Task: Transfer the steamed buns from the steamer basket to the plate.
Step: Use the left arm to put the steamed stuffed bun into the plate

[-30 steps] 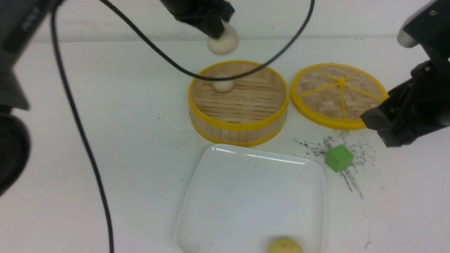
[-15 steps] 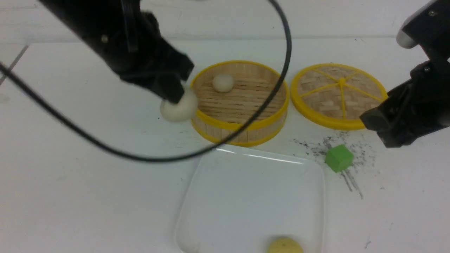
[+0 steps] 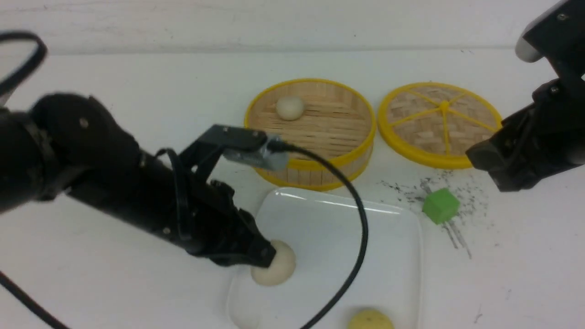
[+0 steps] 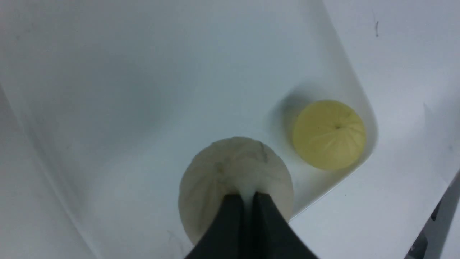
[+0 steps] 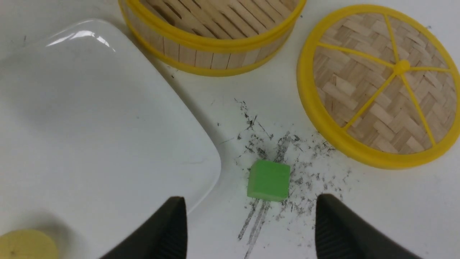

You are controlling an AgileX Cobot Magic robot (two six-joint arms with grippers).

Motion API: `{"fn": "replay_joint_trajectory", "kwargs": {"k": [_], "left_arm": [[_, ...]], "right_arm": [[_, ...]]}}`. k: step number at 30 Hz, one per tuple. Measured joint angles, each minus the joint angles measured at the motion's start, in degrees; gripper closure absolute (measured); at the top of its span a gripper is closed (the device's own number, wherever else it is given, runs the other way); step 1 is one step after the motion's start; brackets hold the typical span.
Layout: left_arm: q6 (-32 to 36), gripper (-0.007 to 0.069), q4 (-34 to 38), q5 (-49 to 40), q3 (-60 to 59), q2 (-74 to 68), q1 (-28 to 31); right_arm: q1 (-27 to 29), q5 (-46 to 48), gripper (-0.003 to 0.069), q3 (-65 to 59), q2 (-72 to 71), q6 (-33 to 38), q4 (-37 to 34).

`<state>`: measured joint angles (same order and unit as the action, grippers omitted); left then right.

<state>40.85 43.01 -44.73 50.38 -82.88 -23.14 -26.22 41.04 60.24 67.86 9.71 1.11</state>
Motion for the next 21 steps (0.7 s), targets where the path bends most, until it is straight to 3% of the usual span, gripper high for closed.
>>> {"fn": "replay_joint_trajectory", "kwargs": {"k": [15, 21], "left_arm": [[12.0, 0.0597, 8.6, 2.6, -3.5, -7.2, 0.0], [13.1, 0.0494, 9.4, -1.4, -3.5, -8.7, 0.0]], "right_arm": [[0.0, 0.0, 0.0185, 0.0, 0.0, 0.0, -0.1], [0.0, 0.0, 0.0185, 0.0, 0.0, 0.0, -0.1]]}}
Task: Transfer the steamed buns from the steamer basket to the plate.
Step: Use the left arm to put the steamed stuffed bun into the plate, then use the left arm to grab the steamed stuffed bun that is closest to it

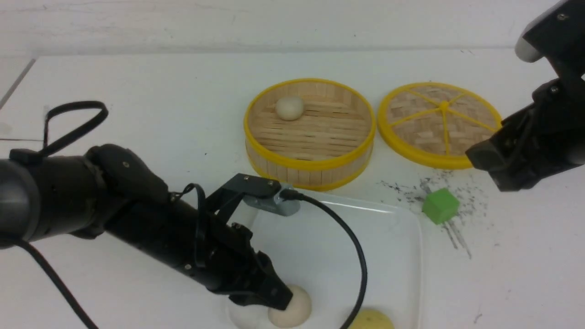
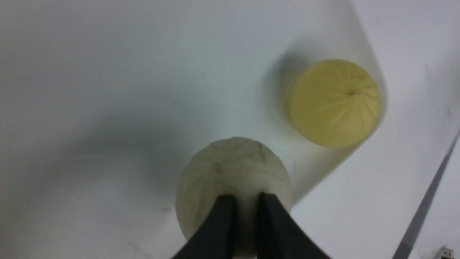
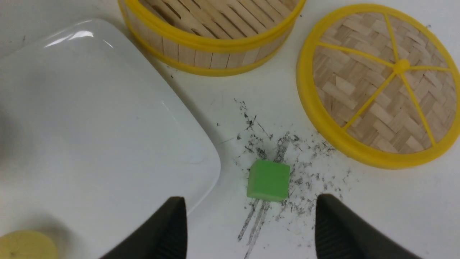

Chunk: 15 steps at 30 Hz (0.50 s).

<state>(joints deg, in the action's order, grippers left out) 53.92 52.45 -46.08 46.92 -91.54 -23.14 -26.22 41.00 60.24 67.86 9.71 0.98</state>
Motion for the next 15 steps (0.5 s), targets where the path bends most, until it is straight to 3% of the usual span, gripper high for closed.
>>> {"fn": "replay_joint_trajectory", "kwargs": {"k": [3, 7, 11, 15], "left_arm": [[-0.4, 0.0323, 0.1, -1.7, 0.0, 0.0, 0.0], [-2.0, 0.0225, 0.2, -1.8, 0.1, 0.0, 0.0], [-0.3, 0.022, 0.1, -1.8, 1.6, 0.3, 0.0], [3.7, 0.027, -2.0, 6.0, 9.4, 1.8, 0.0]], "right_arm": [[0.0, 0.0, 0.0185, 0.0, 0.0, 0.0, 0.0], [0.0, 0.0, 0.0185, 0.0, 0.0, 0.0, 0.0], [0.0, 0.0, 0.0185, 0.0, 0.0, 0.0, 0.0], [0.0, 0.1, 0.0185, 0.0, 0.0, 0.0, -0.1]]}}
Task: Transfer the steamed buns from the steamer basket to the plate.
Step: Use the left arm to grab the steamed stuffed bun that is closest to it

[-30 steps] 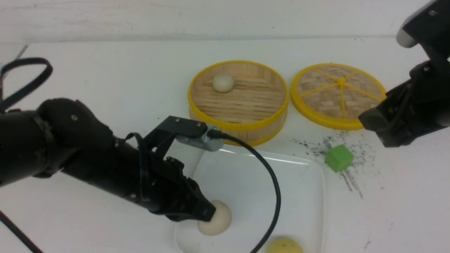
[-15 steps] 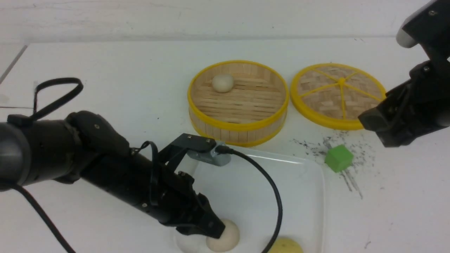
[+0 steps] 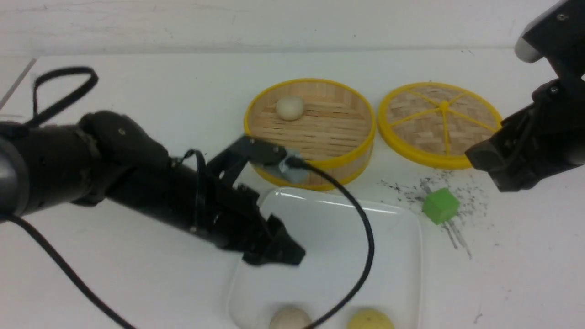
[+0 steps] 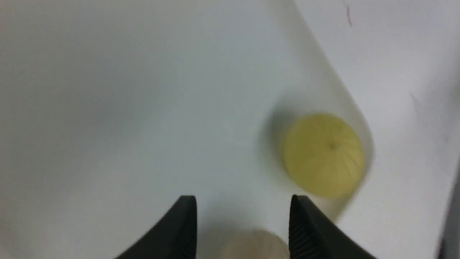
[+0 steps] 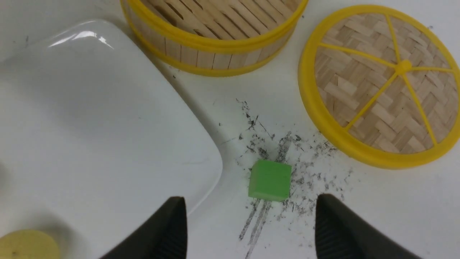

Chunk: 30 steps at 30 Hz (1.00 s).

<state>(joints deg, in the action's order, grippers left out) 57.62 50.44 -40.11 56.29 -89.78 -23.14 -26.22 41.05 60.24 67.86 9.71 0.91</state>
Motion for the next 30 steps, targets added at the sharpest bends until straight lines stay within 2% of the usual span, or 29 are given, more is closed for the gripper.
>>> {"fn": "replay_joint_trajectory", "kwargs": {"k": [1, 5, 7, 10, 13, 14, 16, 19, 23, 27, 28, 29, 30], "left_arm": [[0.1, 0.0273, -0.1, 0.6, 0.4, 0.1, 0.0], [-1.6, 0.0332, -3.7, 12.0, 9.3, -0.5, 0.1], [-2.5, 0.0342, -4.9, 13.0, 11.1, -0.9, 0.1], [-7.1, 0.0368, -9.8, 15.1, 16.0, -2.9, 0.1], [-15.3, 0.0382, -18.0, 16.1, 21.6, -7.3, 0.9], [-15.7, 0.0382, -18.4, 16.0, 21.9, -7.6, 1.1], [-20.9, 0.0382, -22.3, 14.5, 26.8, -12.0, 3.3], [-23.6, 0.0382, -24.7, 10.3, 34.8, -18.9, 6.9], [-24.1, 0.0382, -24.8, 4.8, 44.0, -25.5, 9.2], [-25.1, 0.0382, -24.9, -4.0, 58.8, -34.7, 10.3], [-25.6, 0.0382, -25.4, -9.2, 66.6, -39.4, 10.3], [-25.6, 0.0382, -25.4, -9.8, 66.6, -39.4, 10.3], [-26.4, 0.0382, -25.6, -14.4, 72.5, -43.0, 10.3]], "right_arm": [[0.0, 0.0, 0.0185, 0.0, 0.0, 0.0, 0.0], [0.0, 0.6, 0.0185, 0.0, 0.0, 0.0, 0.0], [0.0, 0.6, 0.0185, 0.0, 0.0, 0.0, 0.0], [0.0, 0.6, 0.0185, 0.0, 0.0, 0.0, 0.0], [0.0, 0.6, 0.0185, 0.0, 0.0, 0.0, 0.0], [0.0, 0.6, 0.0185, 0.0, 0.0, 0.0, 0.0], [0.0, 0.6, 0.0185, 0.0, 0.0, 0.0, 0.0], [0.0, 0.4, 0.0185, 0.0, 0.0, 0.0, 0.0], [0.0, 0.4, 0.0185, 0.0, 0.0, 0.0, -0.2], [0.0, 0.4, 0.0185, 0.0, 0.0, 0.0, -0.9], [0.0, 0.3, 0.0185, 0.0, 0.0, 0.1, -0.9], [0.0, 0.3, 0.0185, 0.0, 0.0, 0.1, -1.2], [0.0, 0.3, 0.0185, 0.0, 0.0, 0.2, -1.3]]}}
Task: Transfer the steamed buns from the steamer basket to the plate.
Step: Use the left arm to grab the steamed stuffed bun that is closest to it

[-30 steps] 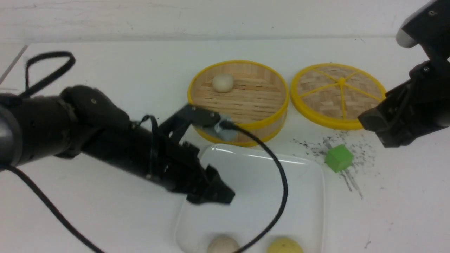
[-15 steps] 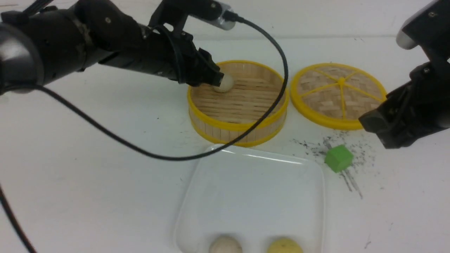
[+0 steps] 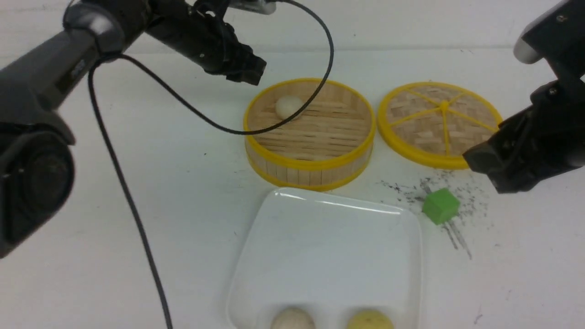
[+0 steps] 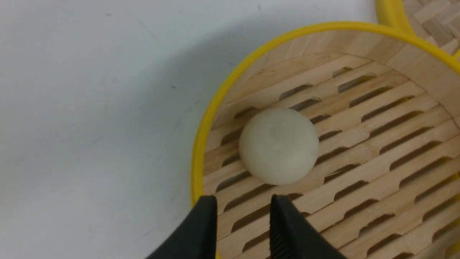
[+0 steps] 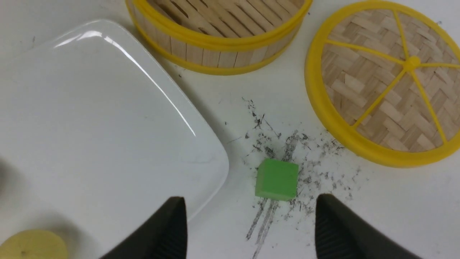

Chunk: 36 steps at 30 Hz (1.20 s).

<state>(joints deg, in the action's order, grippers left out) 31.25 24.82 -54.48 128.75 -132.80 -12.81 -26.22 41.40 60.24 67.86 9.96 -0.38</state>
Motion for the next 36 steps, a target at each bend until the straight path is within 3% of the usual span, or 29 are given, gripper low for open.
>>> {"fn": "replay_joint_trajectory", "kwargs": {"k": [5, 14, 20, 36], "left_arm": [[-2.8, 0.0382, 2.1, -11.6, 15.3, -8.9, -0.1], [-1.1, 0.0382, 10.2, -12.6, 18.6, -8.9, -0.3], [1.7, 0.0382, 8.9, -11.3, 18.6, -10.1, -1.3], [0.1, 0.0382, 1.0, -6.9, 18.6, -11.9, -2.7]], "right_arm": [[0.0, -0.1, 0.0185, 0.0, 0.0, 0.0, 0.0], [0.0, -0.2, 0.0185, 0.0, 0.0, 0.0, -0.1], [0.0, -0.2, 0.0185, 0.0, 0.0, 0.6, -1.3], [0.0, -0.2, 0.0185, 0.0, 0.0, 0.7, -1.5]]}}
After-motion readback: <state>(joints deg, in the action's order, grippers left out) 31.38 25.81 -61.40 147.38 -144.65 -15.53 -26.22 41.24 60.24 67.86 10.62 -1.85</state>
